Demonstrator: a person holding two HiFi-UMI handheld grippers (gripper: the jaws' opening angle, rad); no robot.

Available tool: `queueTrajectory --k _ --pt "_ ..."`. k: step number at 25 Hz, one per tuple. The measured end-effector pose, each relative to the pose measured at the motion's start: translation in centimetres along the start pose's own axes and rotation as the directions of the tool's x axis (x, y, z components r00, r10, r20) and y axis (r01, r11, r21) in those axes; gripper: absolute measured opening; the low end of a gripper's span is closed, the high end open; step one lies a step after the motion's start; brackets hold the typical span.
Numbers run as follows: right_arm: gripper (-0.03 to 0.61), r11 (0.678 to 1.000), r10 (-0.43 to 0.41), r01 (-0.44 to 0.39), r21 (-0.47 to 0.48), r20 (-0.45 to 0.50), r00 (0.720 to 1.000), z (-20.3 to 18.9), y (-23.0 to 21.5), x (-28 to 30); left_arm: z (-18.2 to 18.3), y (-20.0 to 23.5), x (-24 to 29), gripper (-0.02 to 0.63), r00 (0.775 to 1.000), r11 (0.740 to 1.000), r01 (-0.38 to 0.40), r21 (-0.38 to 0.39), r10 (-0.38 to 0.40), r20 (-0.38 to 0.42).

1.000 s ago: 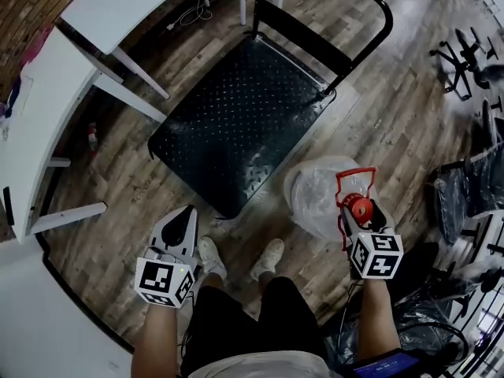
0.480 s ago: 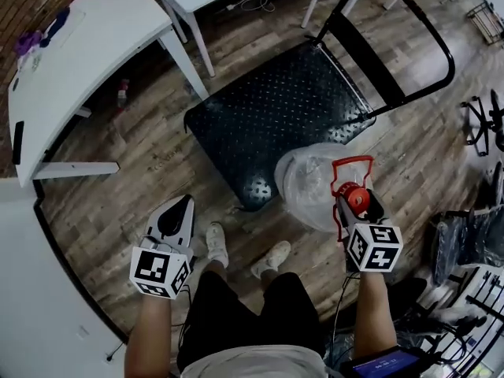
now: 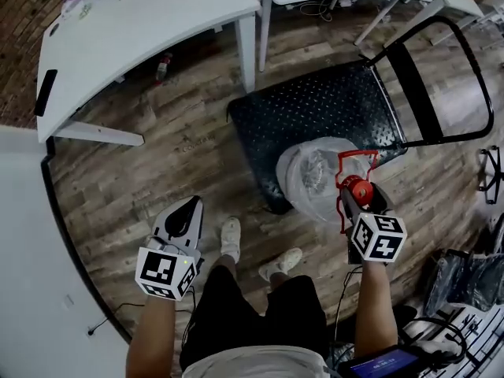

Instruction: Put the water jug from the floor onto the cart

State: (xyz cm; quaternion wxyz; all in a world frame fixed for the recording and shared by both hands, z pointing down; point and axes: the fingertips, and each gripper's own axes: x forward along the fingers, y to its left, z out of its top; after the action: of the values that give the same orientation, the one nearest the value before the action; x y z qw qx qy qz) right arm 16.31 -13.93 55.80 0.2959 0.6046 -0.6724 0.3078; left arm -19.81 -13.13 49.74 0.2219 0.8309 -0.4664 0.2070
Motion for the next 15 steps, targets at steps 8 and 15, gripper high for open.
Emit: queueTrajectory --k 8,15 --pt "0.313 0.997 0.037 -0.04 -0.072 -0.05 0.998 0.5 4.1 3.6 -0.9 1.5 -1.3 -0.002 1.0 1.0 -0.001 -0.02 0.001 -0.009" --pt "0.313 0.995 0.031 -0.04 -0.096 -0.095 0.995 0.0 5.3 5.3 0.0 2.2 -1.9 -0.002 1.0 1.0 0.011 -0.005 -0.011 0.008"
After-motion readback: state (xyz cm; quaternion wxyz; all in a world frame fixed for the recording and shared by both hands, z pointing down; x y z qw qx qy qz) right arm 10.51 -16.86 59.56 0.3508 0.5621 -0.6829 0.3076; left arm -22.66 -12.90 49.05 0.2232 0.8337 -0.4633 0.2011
